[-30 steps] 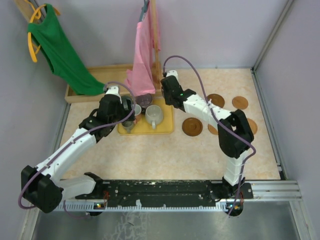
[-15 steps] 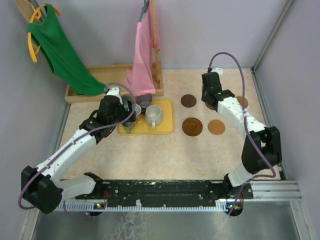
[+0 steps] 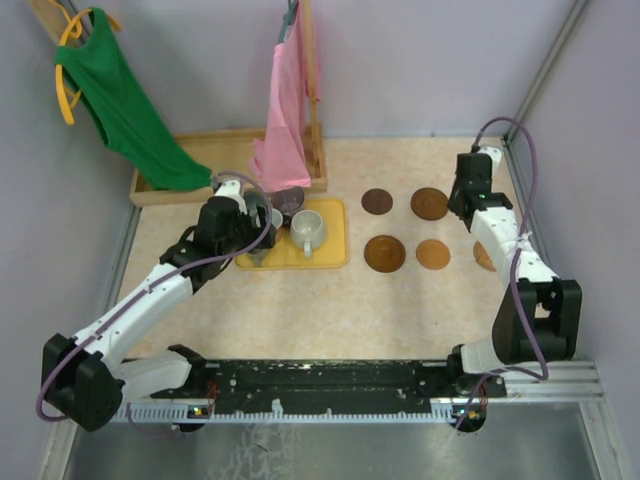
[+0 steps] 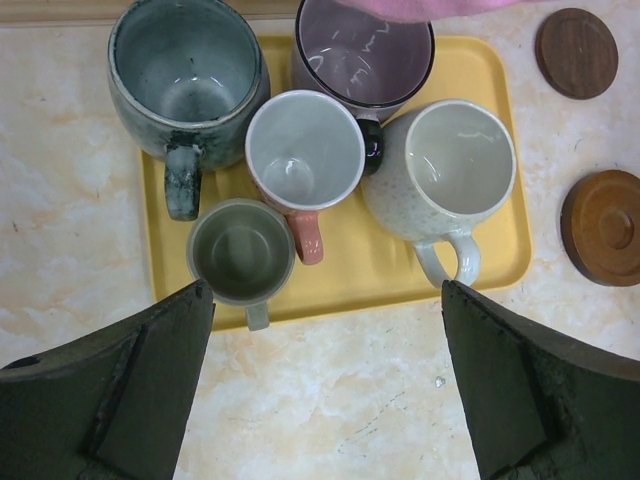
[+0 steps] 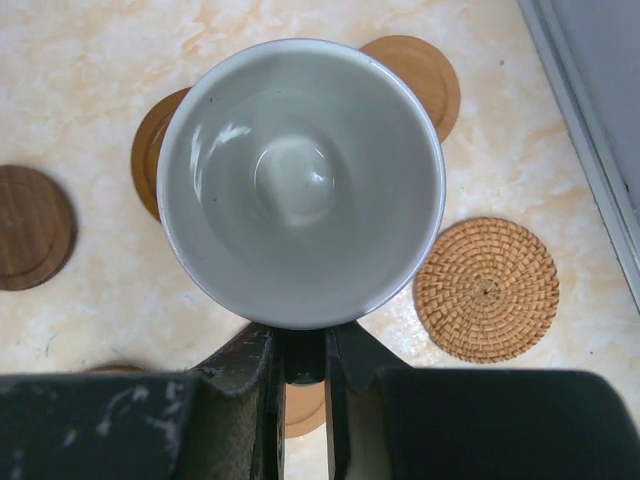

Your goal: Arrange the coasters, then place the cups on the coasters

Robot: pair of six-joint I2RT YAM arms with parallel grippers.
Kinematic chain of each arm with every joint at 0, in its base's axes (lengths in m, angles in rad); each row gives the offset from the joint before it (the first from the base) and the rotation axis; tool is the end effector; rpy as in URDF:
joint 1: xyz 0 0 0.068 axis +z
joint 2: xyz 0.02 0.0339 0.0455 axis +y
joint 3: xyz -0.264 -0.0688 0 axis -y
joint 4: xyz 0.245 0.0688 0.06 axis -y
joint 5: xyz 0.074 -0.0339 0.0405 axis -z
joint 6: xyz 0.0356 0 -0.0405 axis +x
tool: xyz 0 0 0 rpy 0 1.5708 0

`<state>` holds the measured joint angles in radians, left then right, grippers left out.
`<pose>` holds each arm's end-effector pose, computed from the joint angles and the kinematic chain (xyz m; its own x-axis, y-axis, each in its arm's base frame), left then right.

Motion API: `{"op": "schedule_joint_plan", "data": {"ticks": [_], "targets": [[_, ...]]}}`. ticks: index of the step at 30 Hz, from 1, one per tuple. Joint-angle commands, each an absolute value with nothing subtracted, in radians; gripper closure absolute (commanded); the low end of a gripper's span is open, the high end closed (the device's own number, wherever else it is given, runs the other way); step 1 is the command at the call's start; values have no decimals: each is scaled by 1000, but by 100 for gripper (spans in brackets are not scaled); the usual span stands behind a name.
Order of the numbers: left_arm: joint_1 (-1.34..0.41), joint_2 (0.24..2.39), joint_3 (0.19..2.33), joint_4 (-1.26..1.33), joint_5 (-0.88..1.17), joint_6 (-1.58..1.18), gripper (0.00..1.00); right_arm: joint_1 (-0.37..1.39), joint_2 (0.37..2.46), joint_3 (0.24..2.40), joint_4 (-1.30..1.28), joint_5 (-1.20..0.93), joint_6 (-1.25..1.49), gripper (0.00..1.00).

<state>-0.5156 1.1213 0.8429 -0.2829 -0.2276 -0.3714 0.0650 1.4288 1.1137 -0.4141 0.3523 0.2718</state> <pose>0.2209 -0.1160 0.2838 -0.5455 -0.0972 -0.8324 0.1247 0.9728 -0.1953 0.3144 0.0082 0.2844 -0.5879 0.2142 -0.7801 0.3671 0.9299 -0.0213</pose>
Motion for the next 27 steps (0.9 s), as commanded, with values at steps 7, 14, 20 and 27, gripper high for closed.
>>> {"op": "schedule_joint_plan", "data": {"ticks": [7,14,20,27], "targets": [[-519,1086,806,-221,-188,-389,0,-85,1413,1113,-276,290,234,100],[-519,1085,797,-215,-180,-388,0,-104,1451,1098,-230,305,215,100],[-520,1086,797,-221,-187,-382,0,-123,1508,1110,-204,299,228,100],[-518,1086,802,-224,-200,-376,0,-139,1562,1118,-181,296,218,100]]}}
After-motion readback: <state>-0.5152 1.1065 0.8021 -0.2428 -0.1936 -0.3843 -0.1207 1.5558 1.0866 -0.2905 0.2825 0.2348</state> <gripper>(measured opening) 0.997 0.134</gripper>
